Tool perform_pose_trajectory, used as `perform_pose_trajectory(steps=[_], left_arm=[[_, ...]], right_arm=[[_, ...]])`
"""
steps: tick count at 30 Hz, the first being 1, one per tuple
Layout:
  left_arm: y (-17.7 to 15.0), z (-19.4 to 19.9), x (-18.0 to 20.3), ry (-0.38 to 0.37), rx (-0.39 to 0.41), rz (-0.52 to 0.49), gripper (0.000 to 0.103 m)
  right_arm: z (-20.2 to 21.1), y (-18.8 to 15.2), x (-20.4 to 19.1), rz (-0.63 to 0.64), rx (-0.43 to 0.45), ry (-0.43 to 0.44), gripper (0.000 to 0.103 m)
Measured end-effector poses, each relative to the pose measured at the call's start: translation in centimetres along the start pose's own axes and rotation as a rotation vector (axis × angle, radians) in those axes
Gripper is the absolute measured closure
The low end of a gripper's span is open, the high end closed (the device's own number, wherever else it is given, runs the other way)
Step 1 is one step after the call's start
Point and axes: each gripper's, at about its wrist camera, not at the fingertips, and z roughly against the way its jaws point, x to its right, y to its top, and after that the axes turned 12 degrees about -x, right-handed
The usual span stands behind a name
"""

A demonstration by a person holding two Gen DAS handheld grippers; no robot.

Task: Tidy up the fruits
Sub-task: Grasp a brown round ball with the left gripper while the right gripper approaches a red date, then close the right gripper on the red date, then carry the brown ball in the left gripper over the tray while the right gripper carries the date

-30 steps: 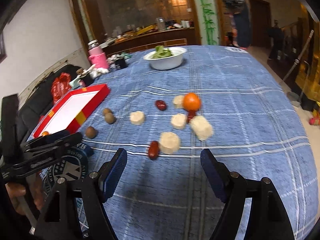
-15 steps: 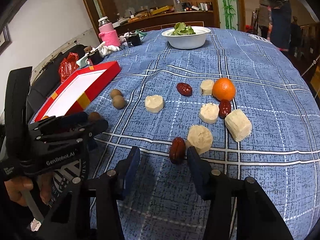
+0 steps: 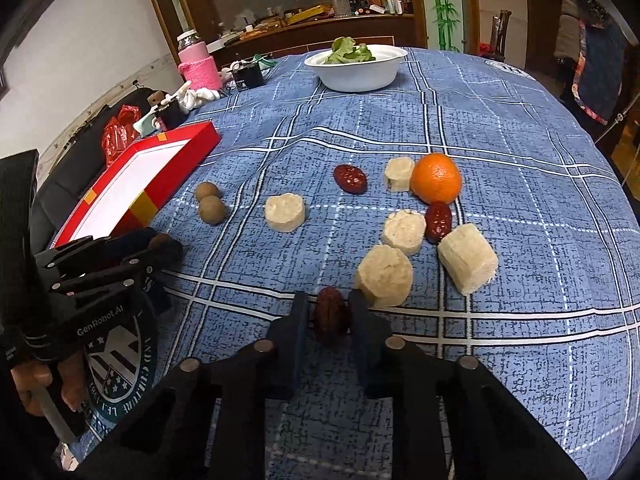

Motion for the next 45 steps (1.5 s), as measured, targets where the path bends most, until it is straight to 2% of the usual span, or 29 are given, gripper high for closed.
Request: perform_pose_trajectory(steps=[5,17,27,36,45], left_arm=[[-0.3,0.2,-0.2,0.001,0.003,0.005,0.08],[-1.7,2.7,-1.6,-0.058,0.061,0.057,0.08],[-3.2,4.4,-3.2,-0.086,0.087,0.101,0.079],[-4.2,5.2,-2.4,-0.068,0.072,0.112,0.079],[-5.1,6.9,-3.6,-0.037,0.09,0.152,0.079]], right_arm=[[0.2,-0.3,0.1,0.01,0.009,0.003,0.085],[1.4,-1.4,0.3,-0.02,0.032,0.035,0.086],[2.8,-2.1,-2.4,0.009,0.066,0.022,0.086],[4.6,-2.5,-3.7,0.018,0.114,-0.025,0.086],[6.3,-3.3,-5.5,0.055,0.151,-0.029,0.086]])
